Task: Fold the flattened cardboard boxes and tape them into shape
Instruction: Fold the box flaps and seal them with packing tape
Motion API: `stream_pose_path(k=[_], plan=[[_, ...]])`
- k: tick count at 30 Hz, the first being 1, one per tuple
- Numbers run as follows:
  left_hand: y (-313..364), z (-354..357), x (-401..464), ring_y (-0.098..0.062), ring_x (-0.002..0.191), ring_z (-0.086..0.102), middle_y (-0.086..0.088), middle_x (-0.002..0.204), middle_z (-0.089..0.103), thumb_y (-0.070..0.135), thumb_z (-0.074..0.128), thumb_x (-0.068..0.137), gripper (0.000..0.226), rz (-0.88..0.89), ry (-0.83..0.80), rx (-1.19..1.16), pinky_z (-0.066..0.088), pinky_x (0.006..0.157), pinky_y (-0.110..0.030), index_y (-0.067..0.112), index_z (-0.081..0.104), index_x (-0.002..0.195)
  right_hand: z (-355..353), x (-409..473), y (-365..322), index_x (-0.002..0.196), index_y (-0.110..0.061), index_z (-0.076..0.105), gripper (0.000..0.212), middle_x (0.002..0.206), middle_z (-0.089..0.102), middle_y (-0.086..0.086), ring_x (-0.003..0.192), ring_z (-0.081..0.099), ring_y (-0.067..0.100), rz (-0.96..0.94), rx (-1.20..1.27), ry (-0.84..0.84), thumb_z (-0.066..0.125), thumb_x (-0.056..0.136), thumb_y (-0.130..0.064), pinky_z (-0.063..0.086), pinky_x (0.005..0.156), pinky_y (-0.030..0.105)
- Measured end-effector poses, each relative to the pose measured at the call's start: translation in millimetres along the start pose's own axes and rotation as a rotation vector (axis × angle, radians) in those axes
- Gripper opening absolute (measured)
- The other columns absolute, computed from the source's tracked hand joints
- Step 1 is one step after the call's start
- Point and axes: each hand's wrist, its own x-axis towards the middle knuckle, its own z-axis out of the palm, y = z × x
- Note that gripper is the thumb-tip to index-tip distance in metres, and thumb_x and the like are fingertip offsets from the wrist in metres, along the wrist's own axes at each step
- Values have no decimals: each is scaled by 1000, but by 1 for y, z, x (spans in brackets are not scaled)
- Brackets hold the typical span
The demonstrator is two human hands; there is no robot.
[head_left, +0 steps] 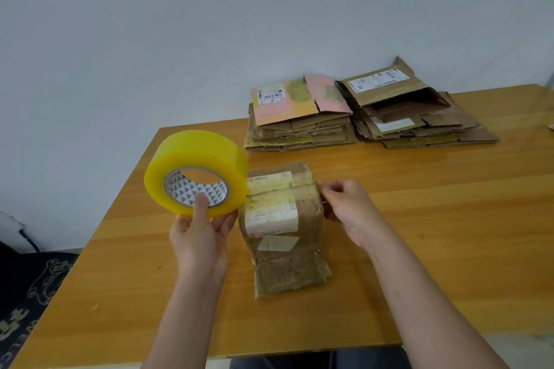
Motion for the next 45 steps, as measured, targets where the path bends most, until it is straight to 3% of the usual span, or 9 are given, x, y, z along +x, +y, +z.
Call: stream_pose_path(k=[5,8,11,14,17,19,27,35,45], plan=[[0,-3,0,-25,92,73,-6,108,71,19,56,99,15,-21,-26,-4,58,79,-38,17,55,113,0,-5,8,96,-18,50,29,89,58,2,74,56,18,13,2,90,66,90,-41,48,64,31],[1,-4,0,-25,93,73,-7,115,70,19,56,99,29,-32,-48,-13,58,82,-39,16,53,127,3,-11,4,100,-16,56,13,93,58,-1,78,55,9,-224,-172,233,66,92,-20,45,64,19],[2,-6,0,-24,97,72,-6,120,68,20,57,99,39,-53,-70,-22,57,85,-40,20,49,137,9,-22,0,104,-14,66,22,103,61,-2,84,54,-1,-553,-336,379,59,91,2,47,72,10],[1,-8,1,-23,99,71,-4,119,69,22,59,98,38,-60,-79,-4,58,84,-41,25,51,135,20,-33,2,115,-7,67,26,114,65,1,101,59,4,-837,-384,313,53,94,-2,47,92,13],[-2,-9,1,-23,100,71,-3,117,71,24,63,94,41,-64,-92,22,58,84,-41,26,53,133,31,-39,16,136,-10,55,46,145,50,2,138,38,7,-823,-600,117,34,104,-36,24,116,19],[-4,-8,0,-23,103,70,-2,116,72,25,67,91,42,-68,-101,47,56,90,-41,24,55,131,31,-40,24,143,-13,45,64,153,39,-2,145,22,5,-829,-771,111,16,102,-52,7,116,13],[-10,-2,-1,-28,104,69,-15,114,71,29,65,92,41,-162,-100,61,55,92,-43,15,57,129,30,-52,6,152,-11,26,92,160,20,5,150,10,15,-791,-1203,98,-16,90,-65,-1,122,34],[-5,-4,2,-30,91,73,-14,108,72,20,61,97,30,-89,-68,84,57,85,-52,11,57,125,35,-54,12,151,-13,33,87,159,28,5,147,24,16,-785,-1181,65,-3,93,-66,1,115,27],[-6,-27,4,-32,97,71,-18,117,69,17,58,98,38,-110,0,66,58,84,-51,7,49,133,43,-63,0,155,-7,18,99,162,14,11,150,13,21,-757,-1273,58,9,88,-79,2,120,34]])
